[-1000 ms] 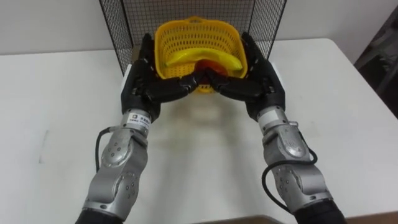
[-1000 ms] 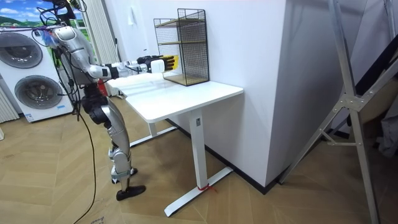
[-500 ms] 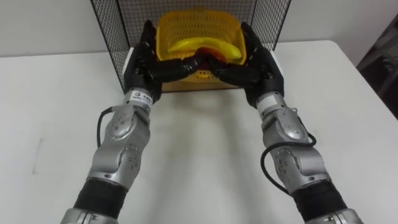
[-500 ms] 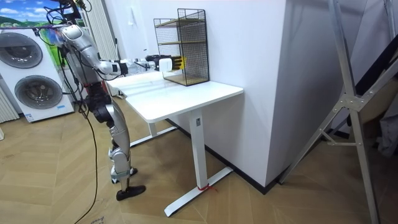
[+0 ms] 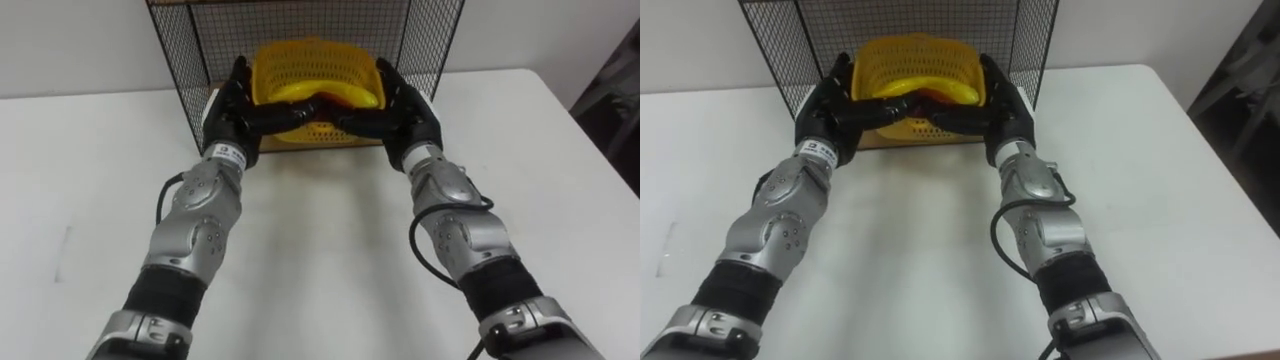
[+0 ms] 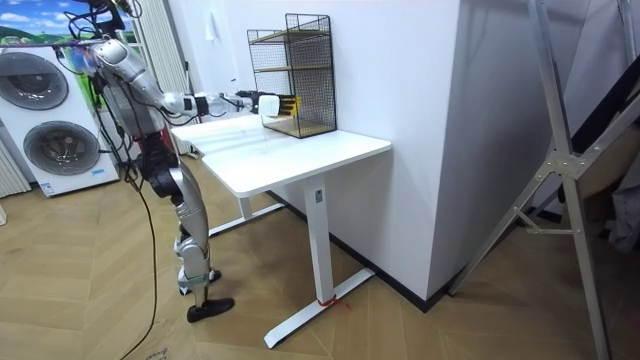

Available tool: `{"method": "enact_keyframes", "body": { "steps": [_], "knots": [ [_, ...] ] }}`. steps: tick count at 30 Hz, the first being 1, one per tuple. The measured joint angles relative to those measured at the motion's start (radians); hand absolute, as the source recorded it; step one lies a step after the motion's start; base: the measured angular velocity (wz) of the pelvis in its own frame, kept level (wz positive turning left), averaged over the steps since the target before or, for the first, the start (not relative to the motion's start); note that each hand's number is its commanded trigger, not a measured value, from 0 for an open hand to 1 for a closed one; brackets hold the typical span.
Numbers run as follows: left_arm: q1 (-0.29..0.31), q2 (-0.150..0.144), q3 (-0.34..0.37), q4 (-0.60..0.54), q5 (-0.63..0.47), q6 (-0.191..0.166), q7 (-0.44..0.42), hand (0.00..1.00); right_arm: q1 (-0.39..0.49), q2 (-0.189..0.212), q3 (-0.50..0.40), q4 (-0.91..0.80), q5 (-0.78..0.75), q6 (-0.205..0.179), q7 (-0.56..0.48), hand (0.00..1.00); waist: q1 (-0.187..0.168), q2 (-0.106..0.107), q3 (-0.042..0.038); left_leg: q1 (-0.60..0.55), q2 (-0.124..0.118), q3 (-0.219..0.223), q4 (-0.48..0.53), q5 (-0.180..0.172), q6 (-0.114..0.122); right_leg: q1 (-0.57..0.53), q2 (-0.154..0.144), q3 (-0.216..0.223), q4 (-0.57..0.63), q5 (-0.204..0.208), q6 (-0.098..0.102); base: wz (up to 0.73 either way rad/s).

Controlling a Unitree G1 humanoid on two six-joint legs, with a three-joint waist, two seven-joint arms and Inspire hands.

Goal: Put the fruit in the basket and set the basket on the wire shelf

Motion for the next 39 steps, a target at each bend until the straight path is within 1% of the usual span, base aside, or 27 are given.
{"method": "enact_keyframes", "body": {
  "steps": [1, 2, 4, 5, 6, 8, 12, 15, 18, 22, 25, 27, 30, 32, 35, 37, 39],
  "knots": [
    [0.000, 0.001, 0.003, 0.006, 0.000, 0.007, 0.000, 0.00, -0.011, 0.005, -0.006, 0.021, 0.000, 0.015, 0.000, 0.00, 0.003, 0.001, -0.0001, 0.010, 0.000, -0.002, -0.008, 0.000, 0.000, 0.009, 0.000, -0.002, 0.000, 0.000, 0.000, 0.08],
    [0.000, 0.000, 0.001, 0.023, 0.000, 0.011, 0.000, 0.00, -0.016, 0.005, -0.006, 0.044, 0.000, 0.017, -0.001, 0.00, 0.003, 0.004, -0.0004, 0.020, -0.001, -0.007, -0.010, 0.000, -0.001, 0.023, 0.000, -0.008, -0.005, 0.000, 0.000, 0.14],
    [0.000, -0.002, -0.008, 0.038, 0.000, 0.030, 0.011, 0.00, -0.017, 0.003, -0.007, 0.063, 0.002, 0.033, -0.002, 0.00, -0.001, 0.007, -0.0008, 0.024, -0.003, -0.018, -0.012, 0.001, -0.001, 0.033, 0.000, -0.014, -0.013, 0.000, 0.000, 0.14],
    [0.000, -0.008, -0.012, 0.045, 0.001, 0.038, 0.018, 0.00, -0.018, 0.003, -0.009, 0.085, 0.000, 0.037, -0.002, 0.00, 0.000, 0.009, -0.0015, 0.024, -0.003, -0.020, -0.012, 0.001, -0.002, 0.034, 0.000, -0.015, -0.013, 0.000, 0.000, 0.06],
    [0.000, -0.010, -0.010, 0.056, 0.001, 0.042, 0.019, 0.00, -0.018, 0.005, -0.010, 0.098, -0.005, 0.050, -0.004, 0.00, 0.002, 0.010, -0.0017, 0.025, -0.004, -0.021, -0.010, 0.003, -0.002, 0.034, -0.001, -0.015, -0.013, 0.000, 0.000, 0.00],
    [-0.004, -0.011, 0.000, 0.097, 0.007, 0.043, 0.019, 0.00, -0.021, 0.006, -0.010, 0.117, -0.018, 0.059, -0.004, 0.00, 0.007, 0.010, -0.0017, 0.028, -0.005, -0.021, -0.009, 0.005, -0.003, 0.035, -0.001, -0.015, -0.012, 0.000, 0.000, 0.00],
    [-0.004, -0.028, -0.003, 0.182, 0.010, 0.056, 0.020, 0.00, -0.025, 0.002, -0.011, 0.188, -0.034, 0.061, -0.004, 0.00, 0.008, 0.009, -0.0014, 0.047, -0.009, -0.029, -0.010, 0.006, -0.002, 0.059, -0.012, -0.024, -0.014, -0.001, 0.002, 0.07],
    [-0.004, -0.025, 0.001, 0.194, 0.001, 0.056, 0.020, 0.00, -0.026, 0.002, -0.012, 0.204, -0.034, 0.072, -0.002, 0.00, 0.010, 0.009, -0.0010, 0.056, -0.011, -0.030, -0.011, 0.006, -0.001, 0.069, -0.014, -0.024, -0.014, -0.003, 0.004, 0.01],
    [-0.004, -0.025, 0.001, 0.237, 0.001, 0.057, 0.020, 0.00, -0.026, 0.002, -0.012, 0.213, -0.034, 0.076, -0.002, 0.00, 0.007, 0.008, 0.0002, 0.086, -0.012, -0.037, -0.022, 0.005, 0.000, 0.108, -0.013, -0.040, -0.019, -0.004, 0.005, 0.09],
    [-0.004, -0.025, -0.006, 0.254, -0.001, 0.057, 0.020, 0.00, -0.025, 0.002, -0.012, 0.239, -0.025, 0.076, -0.002, 0.00, 0.002, 0.009, 0.0004, 0.106, -0.016, -0.051, -0.024, 0.005, 0.000, 0.142, -0.010, -0.055, -0.037, -0.004, 0.005, 0.14],
    [0.005, -0.020, -0.024, 0.292, -0.001, 0.057, 0.021, 0.00, -0.015, 0.002, -0.010, 0.268, 0.004, 0.081, 0.001, 0.00, -0.017, 0.009, 0.0007, 0.128, -0.021, -0.070, -0.028, 0.006, 0.000, 0.176, -0.009, -0.057, -0.052, -0.004, 0.007, 0.14],
    [0.020, -0.017, -0.048, 0.292, 0.000, 0.062, 0.022, 0.00, -0.008, 0.002, -0.010, 0.269, 0.009, 0.084, 0.001, 0.00, -0.019, 0.011, -0.0003, 0.130, -0.023, -0.070, -0.032, 0.006, 0.000, 0.176, -0.010, -0.061, -0.051, -0.005, 0.008, 0.02],
    [0.024, -0.017, -0.053, 0.291, -0.001, 0.066, 0.022, 0.00, 0.004, 0.003, -0.005, 0.272, 0.006, 0.091, 0.001, 0.00, -0.021, 0.012, -0.0012, 0.151, -0.024, -0.072, -0.035, 0.006, 0.001, 0.189, -0.011, -0.057, -0.051, -0.006, 0.009, 0.00],
    [0.040, -0.012, -0.072, 0.291, 0.000, 0.067, 0.022, 0.00, 0.022, 0.005, 0.000, 0.285, 0.004, 0.091, 0.003, 0.00, -0.024, 0.013, -0.0017, 0.177, -0.024, -0.073, -0.045, 0.007, 0.002, 0.209, -0.011, -0.049, -0.052, -0.006, 0.010, 0.00],
    [0.058, -0.008, -0.073, 0.296, 0.000, 0.066, 0.021, 0.00, 0.057, 0.004, -0.001, 0.286, 0.002, 0.083, 0.003, 0.00, -0.030, 0.014, -0.0031, 0.200, -0.027, -0.074, -0.052, 0.006, 0.002, 0.233, -0.013, -0.049, -0.053, -0.008, 0.012, 0.00],
    [0.068, -0.001, -0.073, 0.301, -0.001, 0.064, 0.020, 0.00, 0.066, 0.005, -0.001, 0.288, 0.001, 0.084, 0.003, 0.00, -0.039, 0.012, -0.0088, 0.206, -0.027, -0.073, -0.061, 0.006, 0.003, 0.237, -0.013, -0.051, -0.051, -0.008, 0.013, 0.00],
    [0.081, 0.011, -0.073, 0.301, -0.001, 0.058, 0.020, 0.00, 0.075, 0.004, -0.001, 0.288, 0.001, 0.083, 0.000, 0.00, -0.045, 0.012, -0.0112, 0.206, -0.027, -0.071, -0.057, 0.006, 0.003, 0.238, -0.013, -0.051, -0.051, -0.008, 0.013, -0.04]
  ]
}}
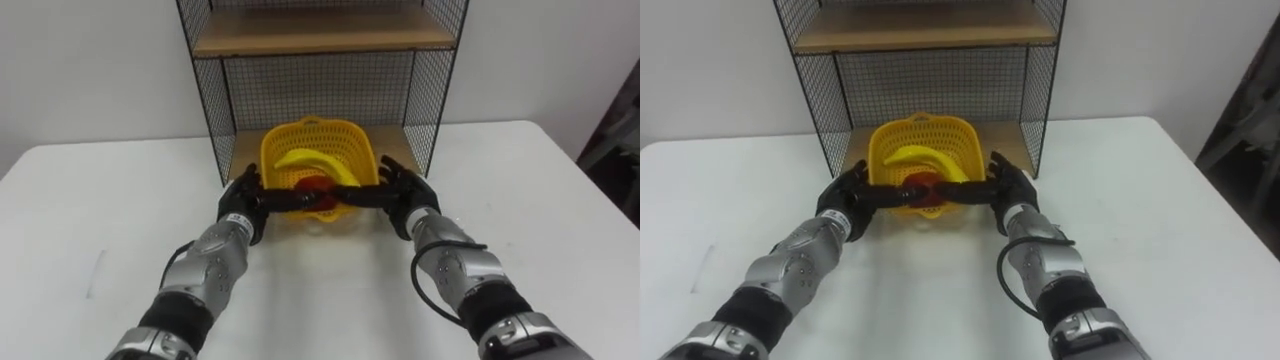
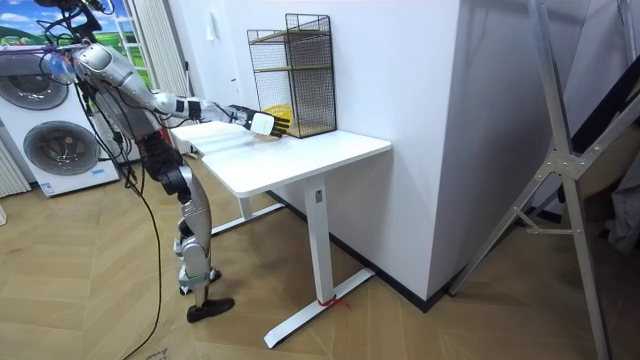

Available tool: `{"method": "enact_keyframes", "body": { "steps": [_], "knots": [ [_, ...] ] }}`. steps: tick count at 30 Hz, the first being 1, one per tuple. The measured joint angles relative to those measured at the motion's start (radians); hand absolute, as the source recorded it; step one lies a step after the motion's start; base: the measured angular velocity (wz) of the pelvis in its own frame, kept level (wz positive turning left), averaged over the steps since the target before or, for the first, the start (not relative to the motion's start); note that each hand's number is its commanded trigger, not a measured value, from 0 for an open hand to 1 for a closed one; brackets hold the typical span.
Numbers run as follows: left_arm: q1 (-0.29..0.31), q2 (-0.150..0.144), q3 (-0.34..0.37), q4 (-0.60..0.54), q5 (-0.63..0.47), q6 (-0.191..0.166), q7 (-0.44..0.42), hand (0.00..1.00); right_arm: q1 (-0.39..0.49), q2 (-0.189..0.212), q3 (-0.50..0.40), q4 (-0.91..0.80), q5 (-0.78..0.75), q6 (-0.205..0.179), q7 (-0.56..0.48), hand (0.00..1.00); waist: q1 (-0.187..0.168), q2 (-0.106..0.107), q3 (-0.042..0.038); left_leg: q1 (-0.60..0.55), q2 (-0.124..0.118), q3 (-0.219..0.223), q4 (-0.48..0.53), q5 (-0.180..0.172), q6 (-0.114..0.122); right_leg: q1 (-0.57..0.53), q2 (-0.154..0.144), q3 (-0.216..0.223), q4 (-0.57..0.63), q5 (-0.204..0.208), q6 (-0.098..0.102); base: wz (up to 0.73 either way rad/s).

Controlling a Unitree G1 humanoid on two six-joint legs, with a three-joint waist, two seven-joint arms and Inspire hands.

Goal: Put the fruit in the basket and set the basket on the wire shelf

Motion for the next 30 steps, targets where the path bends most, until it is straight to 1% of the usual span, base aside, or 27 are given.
{"method": "enact_keyframes", "body": {
  "steps": [4, 7, 9, 11, 14, 16, 17, 21, 22, 24, 25, 28, 30],
  "knots": [
    [0.006, -0.001, 0.000, 0.000, 0.000, -0.002, 0.000, 0.00, 0.005, 0.000, 0.000, 0.000, 0.000, 0.000, -0.006, 0.00, 0.000, 0.000, -0.0012, 0.000, -0.001, 0.002, 0.003, 0.001, -0.001, -0.001, 0.000, 0.001, 0.001, 0.000, 0.000, -0.03],
    [0.006, -0.004, -0.001, 0.000, 0.002, -0.001, 0.002, 0.00, 0.005, 0.001, 0.001, 0.000, 0.009, 0.000, -0.004, 0.00, 0.000, -0.001, -0.0066, -0.006, -0.002, 0.003, 0.002, 0.004, -0.001, -0.011, -0.001, 0.001, 0.001, 0.000, -0.001, 0.00],
    [0.006, -0.007, 0.000, -0.008, 0.003, -0.001, 0.014, 0.00, 0.005, 0.001, -0.002, -0.001, 0.014, 0.000, 0.003, 0.00, 0.001, -0.002, -0.0207, -0.009, -0.002, 0.005, -0.001, 0.009, 0.000, -0.019, -0.002, 0.001, 0.001, 0.000, -0.001, 0.00],
    [0.002, -0.007, 0.003, -0.013, 0.007, -0.005, 0.018, 0.00, 0.002, 0.000, -0.012, -0.002, 0.008, -0.001, 0.004, 0.00, 0.002, -0.003, -0.0237, -0.008, -0.002, 0.005, -0.002, 0.009, 0.000, -0.019, -0.002, 0.001, 0.004, 0.000, -0.001, 0.00],
    [0.003, -0.002, 0.009, -0.017, 0.013, -0.011, 0.020, 0.00, 0.001, -0.006, -0.020, -0.003, -0.008, -0.019, 0.005, 0.00, 0.003, -0.003, -0.0238, -0.007, -0.001, 0.007, 0.000, 0.009, 0.000, -0.028, -0.002, 0.001, 0.005, 0.000, -0.001, 0.00],
    [0.003, -0.001, 0.018, -0.057, 0.014, -0.011, 0.025, 0.00, 0.001, -0.008, -0.050, -0.009, -0.025, -0.024, 0.013, 0.00, 0.003, -0.003, -0.0237, -0.025, -0.001, 0.007, -0.001, 0.009, 0.000, -0.043, -0.003, 0.000, 0.007, 0.000, -0.002, 0.00],
    [0.003, 0.001, 0.025, -0.095, 0.013, -0.011, 0.031, 0.00, 0.001, -0.012, -0.059, -0.017, -0.030, -0.026, 0.014, 0.00, 0.004, -0.003, -0.0236, -0.036, -0.001, 0.008, 0.000, 0.010, 0.000, -0.051, -0.004, 0.000, 0.013, 0.000, -0.002, -0.03],
    [0.004, 0.016, 0.030, -0.207, 0.013, -0.012, 0.046, 0.00, 0.001, -0.031, -0.059, -0.078, -0.021, -0.026, 0.014, 0.00, 0.008, -0.002, -0.0228, -0.037, 0.000, 0.021, -0.005, 0.011, 0.000, -0.064, -0.004, 0.012, 0.022, 0.000, -0.002, -0.09],
    [0.005, 0.017, 0.030, -0.220, 0.013, -0.012, 0.047, 0.00, 0.001, -0.036, -0.059, -0.089, -0.020, -0.026, 0.014, 0.00, 0.007, -0.003, -0.0225, -0.038, 0.000, 0.021, -0.006, 0.011, 0.000, -0.064, -0.004, 0.011, 0.022, 0.000, -0.002, 0.00],
    [0.008, 0.019, 0.030, -0.264, 0.013, -0.012, 0.048, 0.00, 0.001, -0.055, -0.060, -0.147, -0.022, -0.027, 0.014, 0.00, 0.005, -0.004, -0.0198, -0.045, -0.001, 0.021, -0.007, 0.011, 0.000, -0.066, -0.005, 0.008, 0.022, 0.000, -0.002, 0.00],
    [0.010, 0.019, 0.031, -0.274, 0.014, -0.012, 0.048, 0.00, 0.001, -0.058, -0.061, -0.166, -0.028, -0.027, 0.015, 0.00, 0.005, -0.004, -0.0185, -0.047, -0.001, 0.021, -0.007, 0.011, 0.000, -0.067, -0.005, 0.009, 0.021, 0.000, -0.002, 0.00],
    [0.046, 0.021, 0.045, -0.392, 0.036, -0.012, 0.044, 0.00, 0.013, -0.066, -0.092, -0.283, -0.047, -0.027, 0.047, 0.00, 0.004, -0.005, -0.0178, -0.063, 0.000, 0.020, -0.009, 0.013, -0.001, -0.089, -0.002, 0.015, 0.019, 0.000, -0.003, 0.00],
    [0.084, 0.036, 0.049, -0.490, 0.054, -0.012, 0.037, 0.00, 0.039, -0.085, -0.107, -0.366, -0.047, -0.027, 0.066, 0.00, 0.009, -0.005, -0.0179, -0.062, 0.000, 0.024, -0.021, 0.015, -0.001, -0.095, -0.002, 0.016, 0.019, 0.000, -0.003, -0.02]
  ]
}}
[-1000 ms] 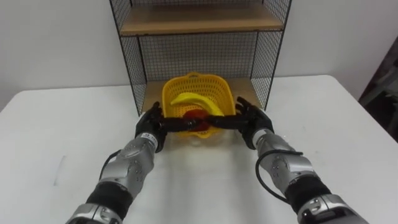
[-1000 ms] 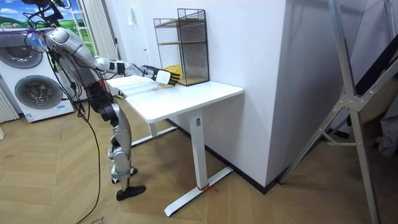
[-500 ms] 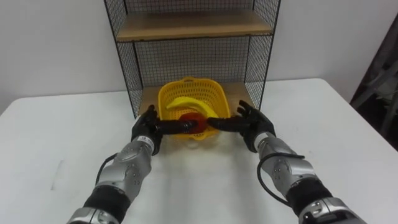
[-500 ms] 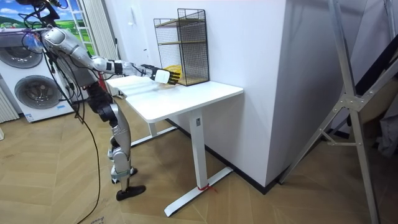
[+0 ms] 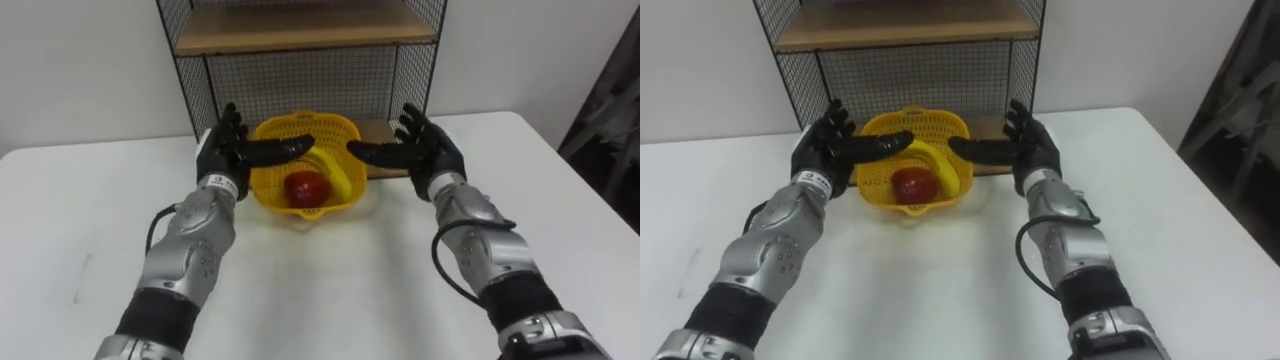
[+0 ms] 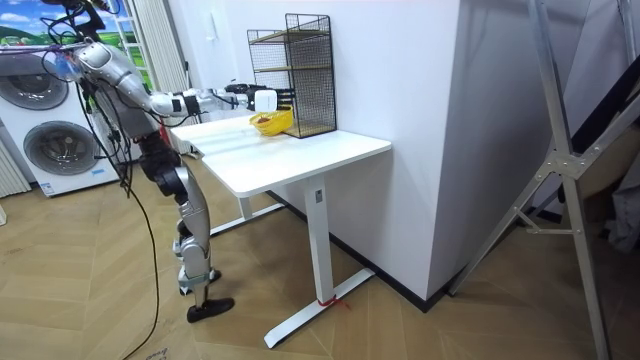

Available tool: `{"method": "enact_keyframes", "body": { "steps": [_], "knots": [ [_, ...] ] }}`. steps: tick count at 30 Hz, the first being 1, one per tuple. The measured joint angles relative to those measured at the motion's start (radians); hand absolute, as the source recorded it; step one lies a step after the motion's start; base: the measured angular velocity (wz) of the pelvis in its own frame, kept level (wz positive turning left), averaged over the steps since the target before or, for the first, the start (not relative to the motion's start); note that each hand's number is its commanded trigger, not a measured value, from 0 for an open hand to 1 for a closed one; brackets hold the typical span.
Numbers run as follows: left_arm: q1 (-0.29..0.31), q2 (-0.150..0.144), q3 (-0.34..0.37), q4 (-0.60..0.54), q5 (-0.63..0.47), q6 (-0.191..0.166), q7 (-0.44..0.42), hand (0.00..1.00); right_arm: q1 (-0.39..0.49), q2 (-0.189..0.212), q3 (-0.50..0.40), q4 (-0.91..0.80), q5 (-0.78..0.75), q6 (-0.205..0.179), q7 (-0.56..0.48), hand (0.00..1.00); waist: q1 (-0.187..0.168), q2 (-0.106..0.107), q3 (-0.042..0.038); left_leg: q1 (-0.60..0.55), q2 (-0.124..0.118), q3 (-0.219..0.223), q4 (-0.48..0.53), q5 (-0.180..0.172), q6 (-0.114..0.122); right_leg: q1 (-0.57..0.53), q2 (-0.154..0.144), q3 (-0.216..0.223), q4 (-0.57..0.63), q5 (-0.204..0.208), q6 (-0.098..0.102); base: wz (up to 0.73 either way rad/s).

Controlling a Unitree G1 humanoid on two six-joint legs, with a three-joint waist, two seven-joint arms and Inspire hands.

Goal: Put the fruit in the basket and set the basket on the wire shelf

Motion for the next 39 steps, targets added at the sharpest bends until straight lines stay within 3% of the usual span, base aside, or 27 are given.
{"method": "enact_keyframes", "body": {
  "steps": [7, 9, 14, 23, 28, 34, 36, 37, 39],
  "knots": [
    [0.095, 0.037, 0.023, -0.116, -0.001, 0.000, -0.010, 0.00, 0.112, -0.031, -0.023, -0.132, -0.017, 0.000, 0.035, 0.00, 0.015, -0.004, 0.0020, -0.012, 0.001, 0.004, -0.006, 0.001, 0.000, -0.020, 0.001, 0.002, -0.001, 0.000, 0.000, -0.02],
    [0.156, 0.053, 0.024, -0.161, -0.001, 0.000, -0.026, 0.00, 0.180, -0.032, -0.023, -0.194, -0.032, 0.001, 0.038, 0.00, 0.014, -0.009, 0.0033, -0.019, 0.002, 0.003, -0.016, 0.000, 0.000, -0.025, 0.001, 0.000, -0.006, 0.000, 0.000, 0.00],
    [0.243, 0.054, 0.039, -0.192, 0.003, -0.005, -0.062, 0.00, 0.265, -0.033, -0.023, -0.292, -0.060, -0.001, 0.083, 0.00, 0.022, -0.012, 0.0021, -0.031, 0.001, 0.005, -0.018, 0.001, -0.001, -0.035, 0.002, 0.001, -0.016, 0.000, 0.000, 0.00],
    [0.419, 0.053, 0.040, -0.260, 0.062, -0.069, -0.086, 0.00, 0.410, -0.030, -0.023, -0.448, -0.074, -0.046, 0.110, 0.00, 0.023, -0.032, 0.0000, -0.041, 0.003, 0.024, -0.022, 0.001, -0.001, -0.055, 0.004, 0.020, -0.016, 0.000, 0.000, -0.05],
    [0.558, 0.053, 0.068, -0.383, 0.066, -0.125, -0.091, 0.00, 0.544, -0.031, -0.063, -0.561, -0.086, -0.088, 0.106, 0.00, 0.022, -0.037, -0.0026, -0.043, 0.004, 0.027, -0.033, 0.000, -0.001, -0.057, 0.007, 0.024, -0.017, 0.000, 0.000, -0.02],
    [0.663, 0.045, 0.244, -0.517, 0.068, -0.219, -0.041, 0.00, 0.664, -0.036, -0.222, -0.687, -0.114, -0.160, 0.022, 0.00, 0.040, -0.022, -0.0024, -0.046, 0.005, 0.028, -0.033, 0.000, -0.002, -0.061, 0.009, 0.028, -0.016, 0.001, -0.001, -0.02],
    [0.689, 0.042, 0.362, -0.580, 0.083, -0.279, 0.018, 0.00, 0.683, -0.040, -0.332, -0.724, -0.117, -0.207, -0.031, 0.00, 0.056, -0.019, -0.0037, -0.046, 0.005, 0.030, -0.037, 0.000, -0.002, -0.067, 0.010, 0.031, -0.015, 0.001, -0.001, -0.05],
    [0.693, 0.042, 0.398, -0.591, 0.084, -0.293, 0.037, 0.00, 0.685, -0.043, -0.361, -0.737, -0.114, -0.212, -0.051, 0.00, 0.060, -0.018, -0.0038, -0.047, 0.005, 0.031, -0.039, 0.000, -0.003, -0.074, 0.010, 0.032, -0.015, 0.001, -0.001, -0.06],
    [0.712, 0.042, 0.532, -0.644, 0.076, -0.349, 0.141, 0.00, 0.689, -0.054, -0.465, -0.787, -0.115, -0.252, -0.145, 0.00, 0.069, -0.011, -0.0064, -0.055, 0.004, 0.029, -0.039, 0.000, -0.003, -0.079, 0.010, 0.027, -0.016, 0.001, 0.000, 0.00]
  ]
}}
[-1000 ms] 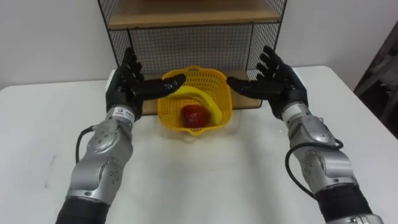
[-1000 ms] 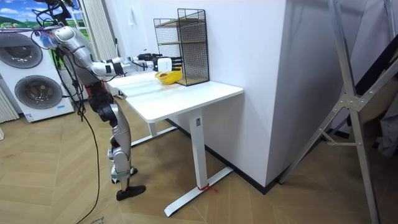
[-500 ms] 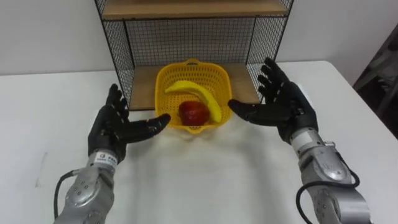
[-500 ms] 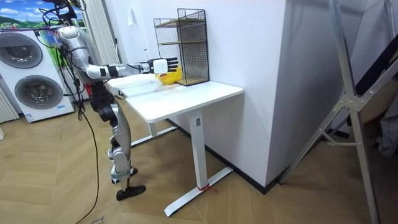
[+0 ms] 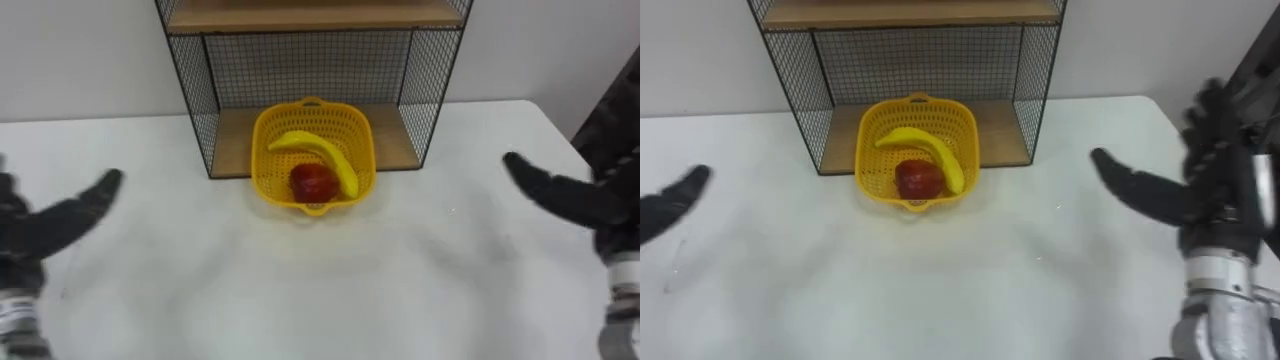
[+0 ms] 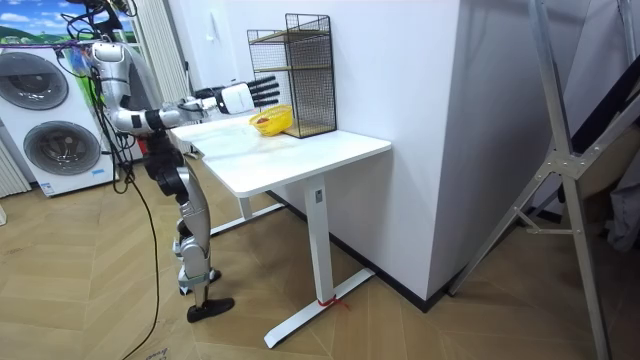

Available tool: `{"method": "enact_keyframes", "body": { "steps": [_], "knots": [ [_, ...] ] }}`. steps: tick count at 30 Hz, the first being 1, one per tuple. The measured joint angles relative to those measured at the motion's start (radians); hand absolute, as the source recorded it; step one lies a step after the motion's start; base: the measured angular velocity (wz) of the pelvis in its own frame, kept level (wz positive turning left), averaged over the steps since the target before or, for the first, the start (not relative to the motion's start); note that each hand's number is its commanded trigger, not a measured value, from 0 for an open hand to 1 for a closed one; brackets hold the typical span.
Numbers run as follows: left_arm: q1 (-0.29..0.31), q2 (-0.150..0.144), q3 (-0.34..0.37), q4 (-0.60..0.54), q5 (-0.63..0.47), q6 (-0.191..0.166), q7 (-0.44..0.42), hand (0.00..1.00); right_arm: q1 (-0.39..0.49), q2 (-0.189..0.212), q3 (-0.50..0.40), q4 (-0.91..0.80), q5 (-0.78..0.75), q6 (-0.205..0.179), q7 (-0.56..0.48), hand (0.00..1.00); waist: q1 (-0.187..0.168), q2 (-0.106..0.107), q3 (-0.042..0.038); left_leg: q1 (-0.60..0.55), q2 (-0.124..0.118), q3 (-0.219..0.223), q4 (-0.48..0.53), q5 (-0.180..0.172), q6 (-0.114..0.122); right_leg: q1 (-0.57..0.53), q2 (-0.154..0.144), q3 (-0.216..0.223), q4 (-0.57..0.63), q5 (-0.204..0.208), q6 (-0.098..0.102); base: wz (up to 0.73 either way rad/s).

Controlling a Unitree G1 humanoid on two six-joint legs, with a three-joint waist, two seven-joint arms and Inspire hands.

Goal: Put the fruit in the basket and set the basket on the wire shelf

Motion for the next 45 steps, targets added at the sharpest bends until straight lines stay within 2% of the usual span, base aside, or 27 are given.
{"method": "enact_keyframes", "body": {
  "steps": [3, 5, 7, 9, 10, 13, 14, 15, 16, 18, 19, 21, 22, 24, 25, 26, 27, 29, 31, 33, 34, 36, 37, 39, 40, 42, 45],
  "knots": [
    [0.000, 0.000, 0.116, -0.053, -0.010, -0.058, 0.116, 0.00, -0.001, -0.030, -0.082, -0.063, -0.013, -0.045, -0.112, 0.00, 0.006, 0.006, -0.0020, -0.009, -0.002, -0.005, 0.000, 0.000, 0.000, -0.005, -0.002, -0.004, 0.000, 0.000, 0.000, 0.05],
    [-0.001, 0.006, 0.183, -0.079, -0.009, -0.063, 0.177, 0.00, -0.007, -0.060, -0.121, -0.083, -0.048, -0.062, -0.171, 0.00, 0.010, 0.010, -0.0033, -0.011, -0.003, -0.005, -0.001, 0.000, 0.000, -0.010, -0.002, -0.004, 0.001, -0.001, 0.001, 0.00],
    [-0.013, 0.035, 0.250, -0.086, -0.011, -0.073, 0.244, 0.00, -0.029, -0.105, -0.162, -0.082, -0.077, -0.075, -0.243, 0.00, 0.012, 0.010, -0.0015, -0.015, -0.003, -0.005, 0.001, 0.000, 0.000, -0.009, -0.002, -0.004, 0.002, -0.001, 0.001, 0.00],
    [-0.014, 0.093, 0.321, -0.082, -0.017, -0.081, 0.310, 0.00, -0.038, -0.160, -0.230, -0.071, -0.077, -0.094, -0.340, 0.00, 0.028, 0.009, 0.0000, -0.016, -0.003, -0.006, 0.001, 0.000, 0.000, -0.011, -0.002, -0.004, 0.002, -0.001, 0.001, 0.00],
    [-0.013, 0.104, 0.341, -0.082, -0.024, -0.081, 0.325, 0.00, -0.037, -0.172, -0.253, -0.064, -0.073, -0.099, -0.361, 0.00, 0.029, 0.014, 0.0021, -0.018, -0.003, -0.006, 0.001, 0.000, 0.000, -0.013, -0.002, -0.004, 0.001, -0.001, 0.001, 0.00],
    [0.017, 0.148, 0.431, -0.053, -0.125, -0.092, 0.420, 0.00, -0.028, -0.211, -0.349, -0.009, -0.013, -0.105, -0.482, 0.00, 0.031, 0.007, 0.0061, -0.036, -0.005, -0.010, 0.007, 0.000, 0.001, -0.033, -0.005, -0.006, 0.004, -0.003, 0.003, 0.02],
    [0.034, 0.169, 0.453, 0.003, -0.178, -0.093, 0.450, 0.00, -0.017, -0.219, -0.386, 0.025, 0.023, -0.106, -0.534, 0.00, 0.030, 0.002, 0.0020, -0.044, -0.008, -0.014, 0.009, 0.000, 0.001, -0.041, -0.007, -0.006, 0.008, -0.006, 0.004, 0.08],
    [0.044, 0.183, 0.482, 0.070, -0.239, -0.089, 0.477, 0.00, -0.005, -0.221, -0.428, 0.079, 0.082, -0.102, -0.570, 0.00, 0.032, 0.009, 0.0046, -0.053, -0.009, -0.014, 0.011, 0.000, 0.001, -0.049, -0.008, -0.004, 0.013, -0.009, 0.004, 0.07],
    [0.051, 0.187, 0.496, 0.100, -0.278, -0.086, 0.493, 0.00, 0.004, -0.221, -0.446, 0.101, 0.118, -0.094, -0.592, 0.00, 0.031, 0.008, 0.0037, -0.058, -0.009, -0.014, 0.013, 0.000, 0.001, -0.050, -0.008, -0.005, 0.014, -0.010, 0.005, 0.00],
    [0.092, 0.189, 0.536, 0.243, -0.442, -0.082, 0.542, 0.00, 0.057, -0.221, -0.511, 0.210, 0.230, -0.075, -0.669, 0.00, 0.032, 0.013, 0.0012, -0.065, -0.010, -0.013, 0.012, -0.001, 0.003, -0.066, -0.011, -0.005, 0.022, -0.016, 0.005, 0.00],
    [0.106, 0.189, 0.540, 0.282, -0.488, -0.081, 0.548, 0.00, 0.067, -0.220, -0.523, 0.241, 0.273, -0.073, -0.680, 0.00, 0.032, 0.014, -0.0004, -0.070, -0.011, -0.015, 0.015, -0.002, 0.004, -0.069, -0.012, -0.006, 0.024, -0.018, 0.006, 0.05],
    [0.129, 0.190, 0.540, 0.471, -0.663, -0.077, 0.560, 0.00, 0.137, -0.219, -0.551, 0.394, 0.492, -0.063, -0.704, 0.00, 0.029, 0.015, -0.0042, -0.092, -0.014, -0.027, 0.020, -0.002, 0.004, -0.080, -0.017, -0.021, 0.028, -0.020, 0.006, 0.13],
    [0.129, 0.190, 0.538, 0.524, -0.705, -0.075, 0.561, 0.00, 0.152, -0.218, -0.549, 0.441, 0.545, -0.060, -0.703, 0.00, 0.029, 0.015, -0.0040, -0.097, -0.014, -0.027, 0.024, -0.003, 0.005, -0.081, -0.017, -0.023, 0.028, -0.020, 0.006, 0.13],
    [0.128, 0.188, 0.531, 0.741, -0.877, -0.061, 0.555, 0.00, 0.176, -0.206, -0.546, 0.676, 0.784, -0.049, -0.679, 0.00, 0.032, 0.017, -0.0063, -0.101, -0.015, -0.030, 0.026, -0.005, 0.008, -0.082, -0.020, -0.030, 0.027, -0.020, 0.007, 0.08],
    [0.127, 0.188, 0.524, 0.804, -0.912, -0.058, 0.551, 0.00, 0.177, -0.205, -0.544, 0.749, 0.839, -0.046, -0.669, 0.00, 0.032, 0.018, -0.0070, -0.100, -0.015, -0.030, 0.026, -0.006, 0.008, -0.080, -0.021, -0.031, 0.025, -0.021, 0.007, 0.06],
    [0.122, 0.186, 0.509, 0.927, -0.951, -0.053, 0.537, 0.00, 0.176, -0.193, -0.540, 0.884, 0.928, -0.042, -0.651, 0.00, 0.036, 0.019, -0.0096, -0.097, -0.017, -0.034, 0.025, -0.006, 0.009, -0.075, -0.022, -0.032, 0.024, -0.022, 0.009, 0.07],
    [0.118, 0.182, 0.508, 0.984, -0.965, -0.050, 0.530, 0.00, 0.176, -0.176, -0.539, 0.940, 0.966, -0.041, -0.647, 0.00, 0.036, 0.020, -0.0100, -0.095, -0.018, -0.038, 0.026, -0.006, 0.009, -0.071, -0.023, -0.032, 0.025, -0.023, 0.010, 0.11],
    [0.113, 0.135, 0.501, 1.133, -0.973, -0.035, 0.501, 0.00, 0.171, -0.090, -0.506, 1.104, 1.028, -0.040, -0.623, 0.00, 0.039, 0.020, -0.0104, -0.097, -0.019, -0.039, 0.029, -0.010, 0.004, -0.080, -0.024, -0.027, 0.030, -0.026, 0.011, 0.02],
    [0.110, 0.093, 0.461, 1.227, -0.943, -0.022, 0.459, 0.00, 0.153, -0.043, -0.443, 1.227, 1.022, -0.030, -0.592, 0.00, 0.035, 0.021, -0.0100, -0.101, -0.020, -0.041, 0.040, -0.016, 0.005, -0.079, -0.026, -0.025, 0.037, -0.034, 0.014, 0.02],
    [0.095, 0.050, 0.386, 1.351, -0.822, 0.022, 0.383, 0.00, 0.102, -0.001, -0.351, 1.378, 0.985, -0.004, -0.547, 0.00, 0.034, 0.020, -0.0099, -0.095, -0.020, -0.036, 0.045, -0.019, 0.004, -0.073, -0.025, -0.014, 0.040, -0.035, 0.014, -0.06],
    [0.090, 0.040, 0.365, 1.377, -0.780, 0.037, 0.357, 0.00, 0.087, 0.007, -0.325, 1.407, 0.958, 0.006, -0.532, 0.00, 0.028, 0.019, -0.0094, -0.094, -0.020, -0.035, 0.045, -0.019, 0.004, -0.071, -0.026, -0.013, 0.039, -0.033, 0.014, 0.00],
    [0.070, 0.011, 0.273, 1.465, -0.527, 0.101, 0.247, 0.00, 0.038, 0.026, -0.227, 1.521, 0.765, 0.067, -0.442, 0.00, 0.012, 0.018, -0.0082, -0.075, -0.022, -0.040, 0.042, -0.017, 0.004, -0.044, -0.026, -0.020, 0.031, -0.025, 0.016, 0.08],
    [0.069, 0.006, 0.245, 1.477, -0.459, 0.117, 0.219, 0.00, 0.026, 0.026, -0.200, 1.544, 0.702, 0.084, -0.419, 0.00, 0.008, 0.018, -0.0082, -0.068, -0.022, -0.040, 0.042, -0.017, 0.004, -0.036, -0.026, -0.020, 0.031, -0.025, 0.016, 0.04],
    [0.057, 0.005, 0.105, 1.492, -0.207, 0.178, 0.110, 0.00, -0.020, 0.021, -0.055, 1.581, 0.418, 0.146, -0.335, 0.00, 0.002, 0.012, -0.0064, -0.054, -0.024, -0.044, 0.041, -0.017, 0.005, -0.021, -0.025, -0.020, 0.020, -0.024, 0.017, 0.00],
    [0.048, 0.006, 0.064, 1.492, -0.147, 0.190, 0.091, 0.00, -0.030, 0.017, -0.012, 1.585, 0.350, 0.156, -0.317, 0.00, 0.002, 0.011, -0.0060, -0.054, -0.023, -0.044, 0.041, -0.016, 0.007, -0.021, -0.025, -0.021, 0.017, -0.022, 0.016, 0.00],
    [-0.007, 0.012, -0.082, 1.493, 0.051, 0.234, 0.022, 0.00, -0.080, -0.005, 0.140, 1.589, 0.149, 0.190, -0.254, 0.00, 0.005, 0.009, -0.0040, -0.053, -0.023, -0.041, 0.036, -0.011, 0.010, -0.029, -0.024, -0.017, 0.014, -0.019, 0.016, -0.04],
    [-0.077, 0.012, -0.175, 1.493, 0.227, 0.269, -0.053, 0.00, -0.141, -0.012, 0.229, 1.570, 0.017, 0.213, -0.179, 0.00, 0.006, 0.003, -0.0035, -0.050, -0.020, -0.039, 0.030, -0.006, 0.012, -0.026, -0.018, -0.018, 0.001, -0.014, 0.013, -0.05]
  ]
}}
